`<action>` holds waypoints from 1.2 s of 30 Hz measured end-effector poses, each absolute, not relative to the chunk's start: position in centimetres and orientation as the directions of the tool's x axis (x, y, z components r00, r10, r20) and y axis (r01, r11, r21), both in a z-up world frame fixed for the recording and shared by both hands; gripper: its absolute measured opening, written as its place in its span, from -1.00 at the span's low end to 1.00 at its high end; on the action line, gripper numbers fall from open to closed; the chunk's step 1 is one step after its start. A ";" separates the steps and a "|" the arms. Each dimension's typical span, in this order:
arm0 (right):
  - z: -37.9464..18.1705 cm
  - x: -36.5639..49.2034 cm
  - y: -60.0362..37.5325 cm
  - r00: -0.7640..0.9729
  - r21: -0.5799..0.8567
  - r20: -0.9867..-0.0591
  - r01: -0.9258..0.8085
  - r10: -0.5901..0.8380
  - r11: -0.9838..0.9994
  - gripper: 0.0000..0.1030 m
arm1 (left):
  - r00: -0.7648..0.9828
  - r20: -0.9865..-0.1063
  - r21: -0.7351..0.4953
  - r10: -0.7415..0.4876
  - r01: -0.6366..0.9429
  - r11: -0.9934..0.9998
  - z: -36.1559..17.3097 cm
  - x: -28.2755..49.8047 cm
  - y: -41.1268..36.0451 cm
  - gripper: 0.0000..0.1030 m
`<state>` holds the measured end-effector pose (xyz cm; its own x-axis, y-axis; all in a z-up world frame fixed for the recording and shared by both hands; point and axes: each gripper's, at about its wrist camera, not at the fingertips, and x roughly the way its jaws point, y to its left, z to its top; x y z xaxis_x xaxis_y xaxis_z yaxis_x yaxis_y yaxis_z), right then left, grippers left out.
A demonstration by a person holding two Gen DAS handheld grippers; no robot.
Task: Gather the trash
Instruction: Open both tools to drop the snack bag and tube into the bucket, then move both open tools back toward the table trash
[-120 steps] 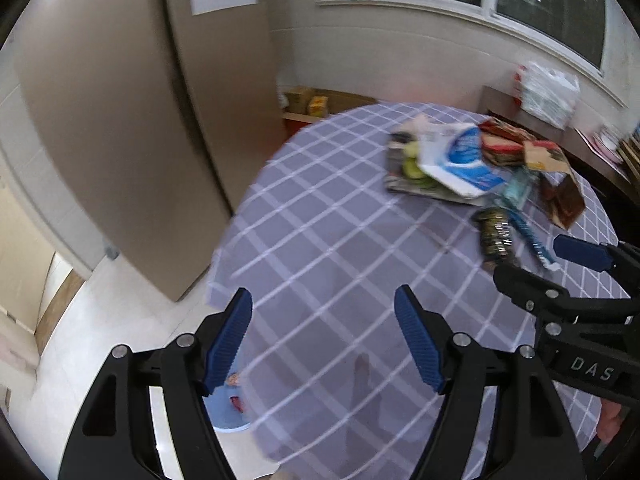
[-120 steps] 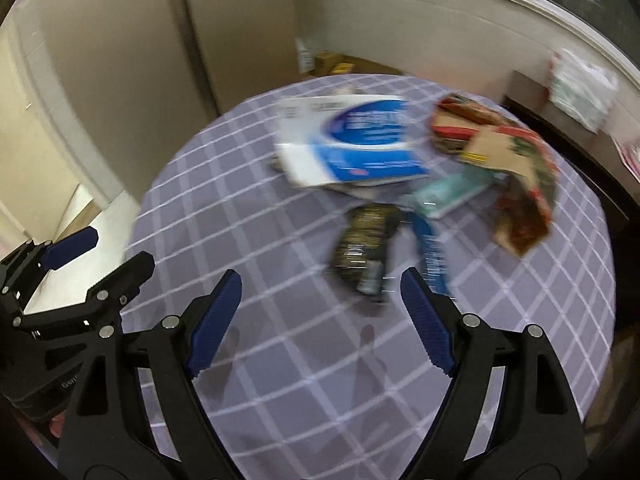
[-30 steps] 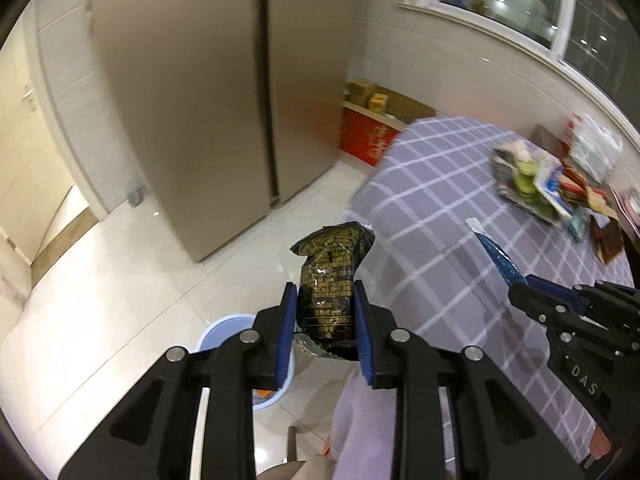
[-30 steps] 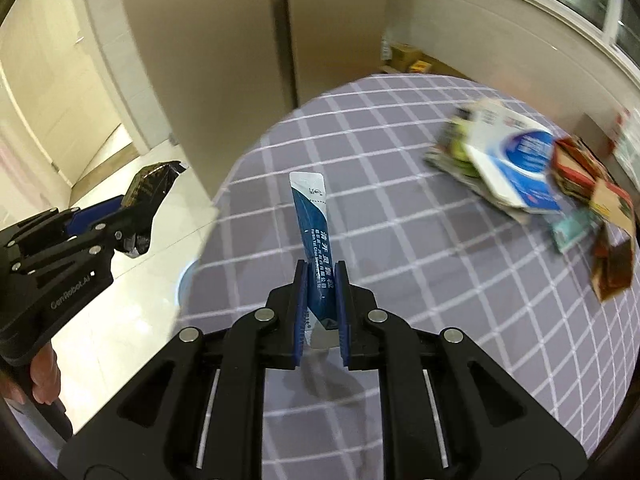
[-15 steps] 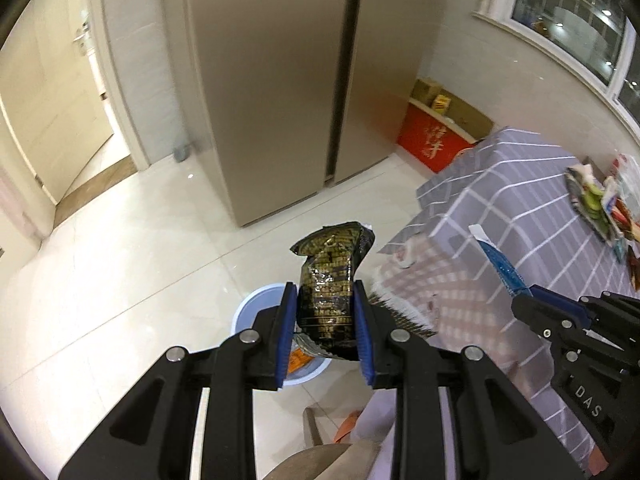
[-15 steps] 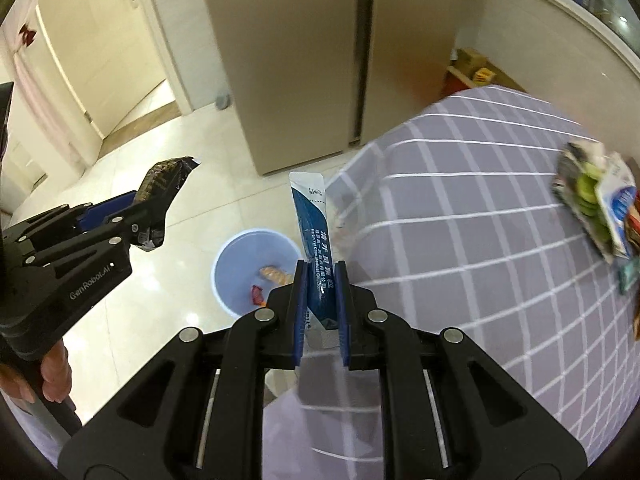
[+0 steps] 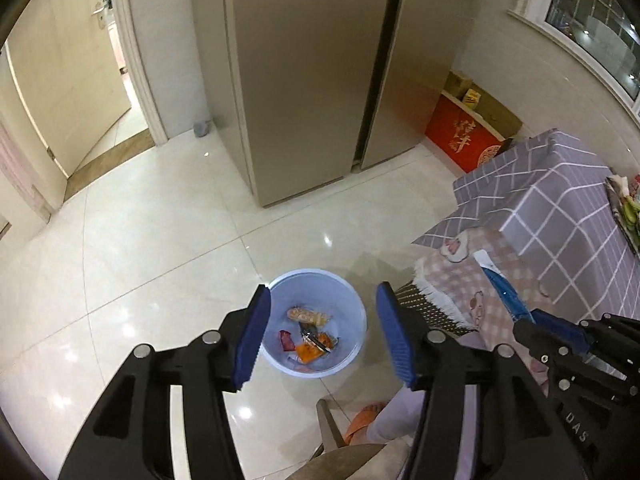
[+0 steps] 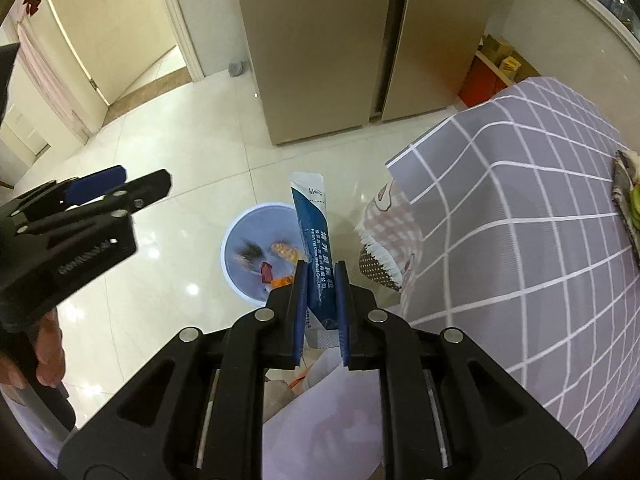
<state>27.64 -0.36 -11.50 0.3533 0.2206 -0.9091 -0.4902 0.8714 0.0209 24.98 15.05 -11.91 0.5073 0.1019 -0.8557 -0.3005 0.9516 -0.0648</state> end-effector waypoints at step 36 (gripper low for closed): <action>-12.2 28.5 1.6 0.255 0.155 -0.907 -0.541 0.336 0.827 0.76 | 0.493 -0.855 -0.029 0.159 -0.353 0.935 -11.1 22.2 16.8 0.19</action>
